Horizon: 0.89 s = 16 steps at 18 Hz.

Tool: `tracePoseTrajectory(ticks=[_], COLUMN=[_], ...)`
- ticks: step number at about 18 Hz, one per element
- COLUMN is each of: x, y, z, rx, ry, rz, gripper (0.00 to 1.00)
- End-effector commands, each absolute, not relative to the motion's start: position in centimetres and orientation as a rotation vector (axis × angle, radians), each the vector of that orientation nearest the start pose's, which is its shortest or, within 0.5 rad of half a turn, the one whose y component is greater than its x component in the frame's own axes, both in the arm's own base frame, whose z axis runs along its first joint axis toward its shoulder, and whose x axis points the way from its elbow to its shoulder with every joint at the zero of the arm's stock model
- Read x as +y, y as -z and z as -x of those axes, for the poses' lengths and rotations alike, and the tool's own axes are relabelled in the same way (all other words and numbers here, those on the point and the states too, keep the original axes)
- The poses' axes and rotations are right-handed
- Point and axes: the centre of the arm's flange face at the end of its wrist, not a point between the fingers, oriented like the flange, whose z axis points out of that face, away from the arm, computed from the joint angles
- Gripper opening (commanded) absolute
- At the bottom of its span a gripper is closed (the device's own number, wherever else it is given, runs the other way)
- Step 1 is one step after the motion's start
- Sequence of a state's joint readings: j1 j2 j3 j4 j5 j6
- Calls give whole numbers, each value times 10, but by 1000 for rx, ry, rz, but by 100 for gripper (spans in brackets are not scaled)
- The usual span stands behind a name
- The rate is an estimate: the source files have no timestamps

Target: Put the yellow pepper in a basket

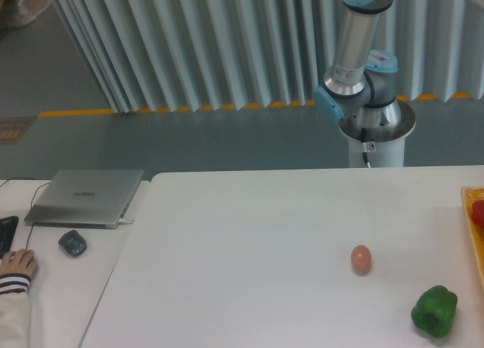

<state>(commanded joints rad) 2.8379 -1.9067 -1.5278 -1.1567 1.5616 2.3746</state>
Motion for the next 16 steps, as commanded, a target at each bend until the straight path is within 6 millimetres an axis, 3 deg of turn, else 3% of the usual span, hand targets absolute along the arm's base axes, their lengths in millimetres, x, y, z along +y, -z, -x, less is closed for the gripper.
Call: tracePoseTrajectory(ticks=[3,8,12,16], x=[321,348,384,406], y=[-366,-367,-368,-369], z=[555,540,514,496], rx=[1610,1388,1276,1200], ry=[-210,-217,-192,-177], rz=[2682,2642,2696,2719], gripper=[100,100,100,100])
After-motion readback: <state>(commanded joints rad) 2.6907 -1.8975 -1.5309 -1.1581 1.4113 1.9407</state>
